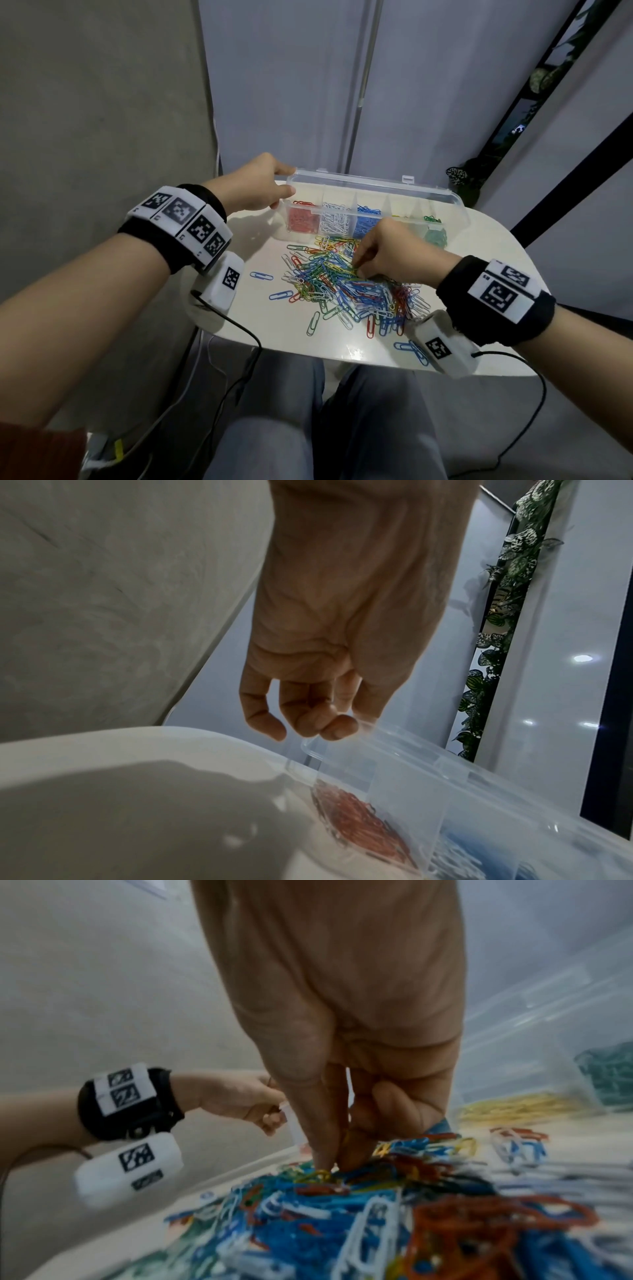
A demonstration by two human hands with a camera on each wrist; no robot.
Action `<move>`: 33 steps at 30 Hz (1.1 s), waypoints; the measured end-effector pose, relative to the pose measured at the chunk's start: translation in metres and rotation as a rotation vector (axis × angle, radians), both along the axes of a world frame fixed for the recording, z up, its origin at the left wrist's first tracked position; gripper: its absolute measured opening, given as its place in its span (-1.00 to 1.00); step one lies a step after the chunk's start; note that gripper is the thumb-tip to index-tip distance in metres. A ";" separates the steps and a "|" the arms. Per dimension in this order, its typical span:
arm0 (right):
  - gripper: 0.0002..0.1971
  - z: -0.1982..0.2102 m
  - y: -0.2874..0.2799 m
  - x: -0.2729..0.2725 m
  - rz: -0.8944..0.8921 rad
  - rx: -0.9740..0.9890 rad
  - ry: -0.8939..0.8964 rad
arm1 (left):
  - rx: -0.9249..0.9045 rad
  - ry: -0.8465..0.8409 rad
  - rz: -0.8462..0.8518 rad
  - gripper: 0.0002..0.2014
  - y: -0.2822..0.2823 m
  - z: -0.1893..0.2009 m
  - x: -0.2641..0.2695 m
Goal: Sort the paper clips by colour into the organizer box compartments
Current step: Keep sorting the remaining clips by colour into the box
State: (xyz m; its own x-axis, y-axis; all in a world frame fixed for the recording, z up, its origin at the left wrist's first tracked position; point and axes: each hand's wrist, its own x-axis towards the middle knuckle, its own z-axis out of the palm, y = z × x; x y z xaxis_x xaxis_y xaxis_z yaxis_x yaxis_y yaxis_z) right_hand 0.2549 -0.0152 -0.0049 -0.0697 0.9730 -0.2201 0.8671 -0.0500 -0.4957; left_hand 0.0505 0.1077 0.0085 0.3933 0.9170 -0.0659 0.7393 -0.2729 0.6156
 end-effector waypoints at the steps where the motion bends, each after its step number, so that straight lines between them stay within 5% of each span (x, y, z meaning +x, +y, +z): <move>1: -0.89 -0.002 0.000 -0.002 0.009 0.010 -0.037 | 0.001 0.002 0.001 -0.49 0.000 0.000 0.000; 10: -0.92 -0.001 -0.001 -0.013 0.130 0.110 -0.227 | -0.018 -0.004 0.013 -0.49 0.002 -0.001 0.001; 24: -0.90 0.028 0.001 0.012 -0.155 0.153 0.304 | -0.015 0.002 -0.009 -0.49 0.003 0.000 -0.001; 33: -0.88 0.058 0.021 0.059 -0.393 0.394 0.273 | -0.020 -0.010 -0.012 -0.49 0.006 -0.003 -0.001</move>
